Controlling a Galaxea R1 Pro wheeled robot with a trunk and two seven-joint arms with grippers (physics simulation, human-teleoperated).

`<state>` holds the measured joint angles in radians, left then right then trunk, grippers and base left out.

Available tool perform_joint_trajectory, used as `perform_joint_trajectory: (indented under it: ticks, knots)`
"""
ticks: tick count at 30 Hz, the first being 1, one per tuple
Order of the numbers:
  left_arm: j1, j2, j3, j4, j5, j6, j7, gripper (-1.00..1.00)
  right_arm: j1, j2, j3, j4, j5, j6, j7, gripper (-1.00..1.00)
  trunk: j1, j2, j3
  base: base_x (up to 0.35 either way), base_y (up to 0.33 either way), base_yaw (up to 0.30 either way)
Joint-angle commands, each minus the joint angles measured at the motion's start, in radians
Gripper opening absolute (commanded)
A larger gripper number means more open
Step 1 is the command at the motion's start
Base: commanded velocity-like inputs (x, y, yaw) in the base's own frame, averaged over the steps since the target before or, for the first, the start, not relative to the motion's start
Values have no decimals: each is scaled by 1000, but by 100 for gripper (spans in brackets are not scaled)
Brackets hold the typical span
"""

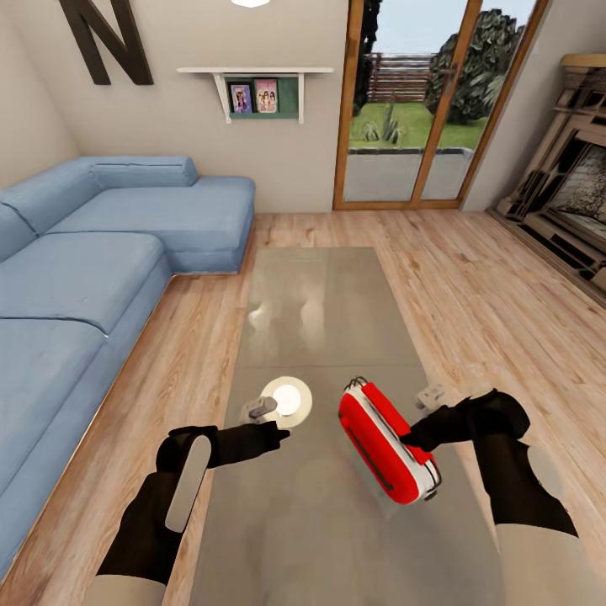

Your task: Turn on the radio receiver that's on the table in the living room.

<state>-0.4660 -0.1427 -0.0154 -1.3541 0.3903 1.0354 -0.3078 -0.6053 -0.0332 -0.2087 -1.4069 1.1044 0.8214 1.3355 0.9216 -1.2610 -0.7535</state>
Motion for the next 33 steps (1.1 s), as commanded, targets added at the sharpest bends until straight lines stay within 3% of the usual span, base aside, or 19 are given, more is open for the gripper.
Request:
perform_joint_trajectory:
  ticks: [1, 3, 4, 11, 15, 16, 20, 27, 33]
  knots:
    - [0, 0, 0, 0, 0, 0, 0, -100, 0, 6, 0, 0, 1, -2, -6, -100, 0, 0, 0, 0, 0, 0]
    - [0, 0, 0, 0, 0, 0, 0, -100, 1, 17, 0, 1, -1, -4, -17, -100, 0, 0, 0, 0, 0, 0]
    - [0, 0, 0, 0, 0, 0, 0, -100, 1, 33, 0, 1, -2, -5, -245, -100, 0, 0, 0, 0, 0, 0]
    - [0, 0, 0, 0, 0, 0, -1, -100, 1, 40, 0, 15, -2, -5, -280, -100, 0, 0, 0, 0, 0, 0]
    - [0, 0, 0, 0, 0, 0, 0, -100, 1, 48, 0, 74, -14, -7, -405, -100, 0, 0, 0, 0, 0, 0]
    - [0, 0, 0, 0, 0, 0, 0, -100, 1, 54, 0, 97, -38, -12, -427, -100, 0, 0, 0, 0, 0, 0]
    - [0, 0, 0, 0, 0, 0, 0, -100, 1, 59, 0, 117, -67, -27, -442, -100, 0, 0, 0, 0, 0, 0]
    - [0, 0, 0, 1, 0, 0, -1, -100, 1, 62, 0, 155, -75, -30, -445, -100, 0, 0, 0, 0, 0, 0]
    - [0, 0, 0, 2, 0, 0, -1, -100, 1, 63, 0, 196, -132, -78, -446, -100, 0, 0, 0, 0, 0, 0]
